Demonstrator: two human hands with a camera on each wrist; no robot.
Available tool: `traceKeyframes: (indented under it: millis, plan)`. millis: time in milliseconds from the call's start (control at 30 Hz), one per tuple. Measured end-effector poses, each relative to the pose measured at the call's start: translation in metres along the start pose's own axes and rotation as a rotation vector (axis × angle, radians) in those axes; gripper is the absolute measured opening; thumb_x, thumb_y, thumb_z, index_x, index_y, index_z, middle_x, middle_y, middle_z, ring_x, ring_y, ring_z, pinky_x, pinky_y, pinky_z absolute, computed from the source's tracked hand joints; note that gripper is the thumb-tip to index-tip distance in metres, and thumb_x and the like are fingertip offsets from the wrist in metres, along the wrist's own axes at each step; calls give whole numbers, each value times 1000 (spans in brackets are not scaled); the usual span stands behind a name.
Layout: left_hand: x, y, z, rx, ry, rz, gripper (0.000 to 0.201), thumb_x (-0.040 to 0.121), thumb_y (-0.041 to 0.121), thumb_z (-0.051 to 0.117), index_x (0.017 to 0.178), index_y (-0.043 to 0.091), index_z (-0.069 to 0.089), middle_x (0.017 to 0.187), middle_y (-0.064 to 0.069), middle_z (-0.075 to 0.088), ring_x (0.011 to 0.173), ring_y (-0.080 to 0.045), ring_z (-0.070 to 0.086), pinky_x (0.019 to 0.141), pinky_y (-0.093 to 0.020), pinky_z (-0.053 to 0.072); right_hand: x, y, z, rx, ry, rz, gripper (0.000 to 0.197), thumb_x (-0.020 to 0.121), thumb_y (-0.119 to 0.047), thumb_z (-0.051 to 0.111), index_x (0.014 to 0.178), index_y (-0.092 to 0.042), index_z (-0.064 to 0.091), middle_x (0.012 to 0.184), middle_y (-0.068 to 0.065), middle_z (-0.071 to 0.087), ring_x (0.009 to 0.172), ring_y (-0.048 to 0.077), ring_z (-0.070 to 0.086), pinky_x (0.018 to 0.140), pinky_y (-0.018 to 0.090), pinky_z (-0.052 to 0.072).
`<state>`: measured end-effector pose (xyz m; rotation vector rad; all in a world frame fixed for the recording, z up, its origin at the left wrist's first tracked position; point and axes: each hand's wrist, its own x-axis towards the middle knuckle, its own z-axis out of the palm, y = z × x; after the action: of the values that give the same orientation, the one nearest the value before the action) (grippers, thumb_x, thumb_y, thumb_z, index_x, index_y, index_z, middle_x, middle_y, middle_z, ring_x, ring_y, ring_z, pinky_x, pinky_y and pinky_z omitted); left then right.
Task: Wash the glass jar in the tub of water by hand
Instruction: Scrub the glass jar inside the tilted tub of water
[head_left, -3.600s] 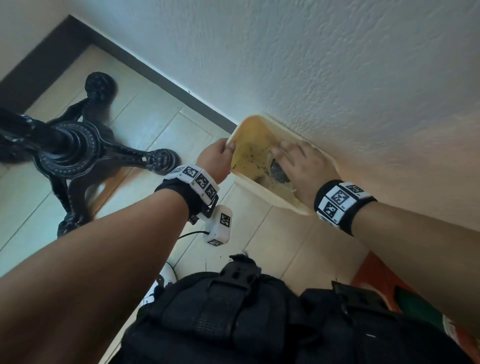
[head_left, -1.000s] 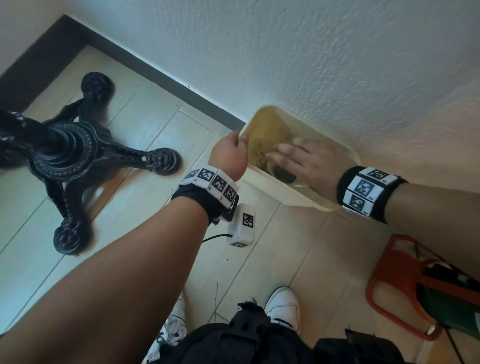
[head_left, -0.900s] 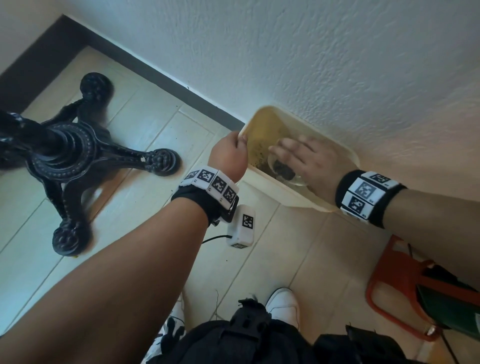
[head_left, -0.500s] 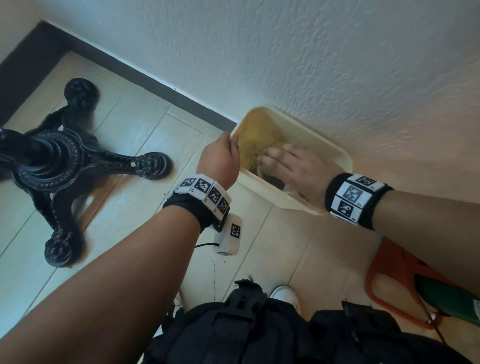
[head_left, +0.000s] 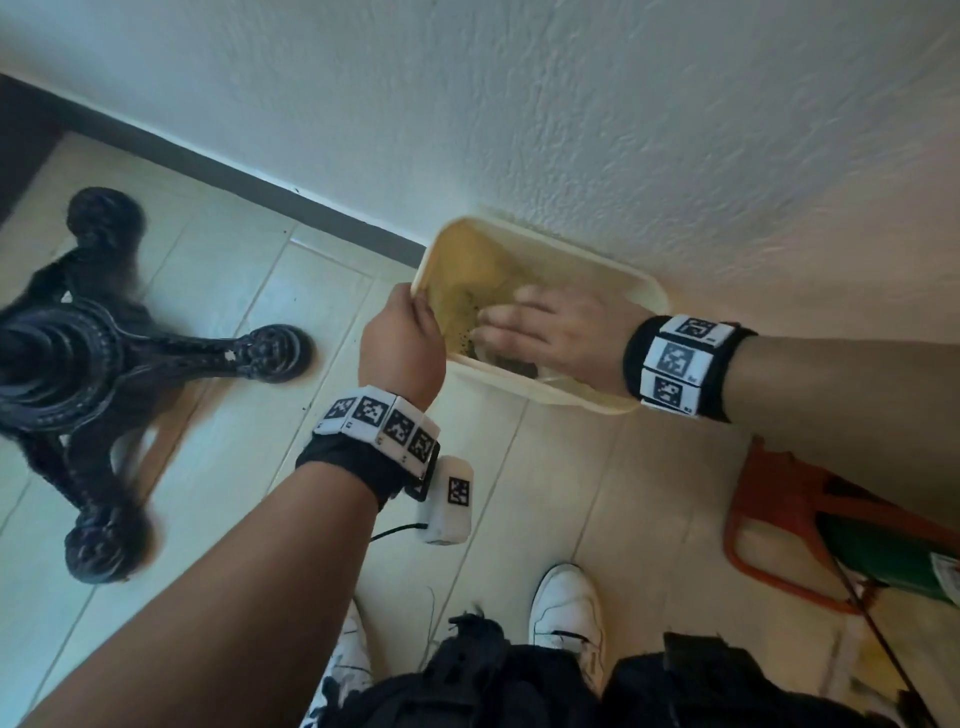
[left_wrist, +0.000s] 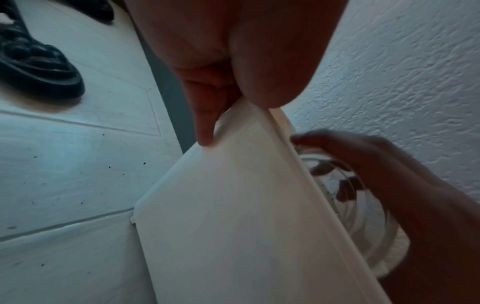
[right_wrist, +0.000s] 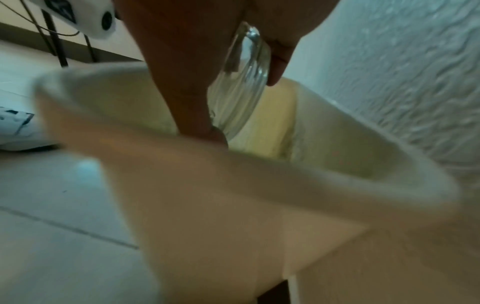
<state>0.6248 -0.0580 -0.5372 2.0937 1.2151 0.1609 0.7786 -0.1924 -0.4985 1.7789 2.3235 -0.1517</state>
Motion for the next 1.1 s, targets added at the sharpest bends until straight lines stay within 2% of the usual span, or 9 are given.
traceKeyframes:
  millis: [133,333,500,600,733,833,900,1000,1100]
  plan:
    - [-4,2,-1,-12,-1,-10,29,104,29,32,94,10,52,75,-3,55,66,-24,48,61,-31,32,1,10,3,-39,41,24,56,88,-2,36,143,0,46,138,20,55,110,39,57,96,47,44]
    - [-5,3,0,-14,4,-7,27,104,29,32,87,14,45,73,-3,54,65,-27,47,61,-31,31,-1,-3,4,-27,4,-17,84,101,-13,-12,123,0,67,120,17,69,98,34,68,92,39,42]
    - [-2,7,2,-35,16,-14,26,104,28,33,88,13,48,73,-3,54,65,-27,48,61,-32,32,-11,0,4,-30,9,9,68,94,3,3,132,0,60,129,19,64,109,36,56,93,42,46]
    - [-1,7,2,-29,9,-7,26,104,27,33,86,14,45,70,-2,52,64,-26,47,60,-31,31,-12,10,-4,31,-16,94,58,89,-9,26,140,2,49,138,23,55,113,43,56,94,50,48]
    - [-1,7,2,-20,16,4,29,104,27,33,94,8,53,73,-3,53,65,-25,47,61,-30,31,-9,2,6,8,-43,13,76,97,-6,-9,135,2,56,132,20,61,111,36,57,95,45,47]
    - [0,7,3,-13,15,6,29,104,27,33,94,8,53,72,-1,52,63,-23,46,59,-30,29,-13,13,2,0,-128,77,65,87,-4,14,150,-1,33,148,22,44,117,42,51,97,53,46]
    - [1,7,3,-7,14,1,27,104,26,33,87,11,47,67,2,48,61,-22,44,57,-30,27,-13,13,1,-2,-94,93,64,85,-4,28,149,-2,34,148,21,44,118,42,51,99,53,45]
    - [3,6,5,-1,10,1,27,104,26,33,82,13,41,59,7,41,54,-19,40,53,-30,24,-15,-1,7,-26,-33,10,65,94,5,7,137,-1,55,134,17,60,110,38,61,97,44,42]
    - [5,6,5,9,8,11,27,104,26,33,82,13,42,60,5,42,51,-11,39,48,-29,23,-19,7,7,-1,-115,101,72,84,-1,5,149,-2,36,147,19,46,118,41,51,98,51,44]
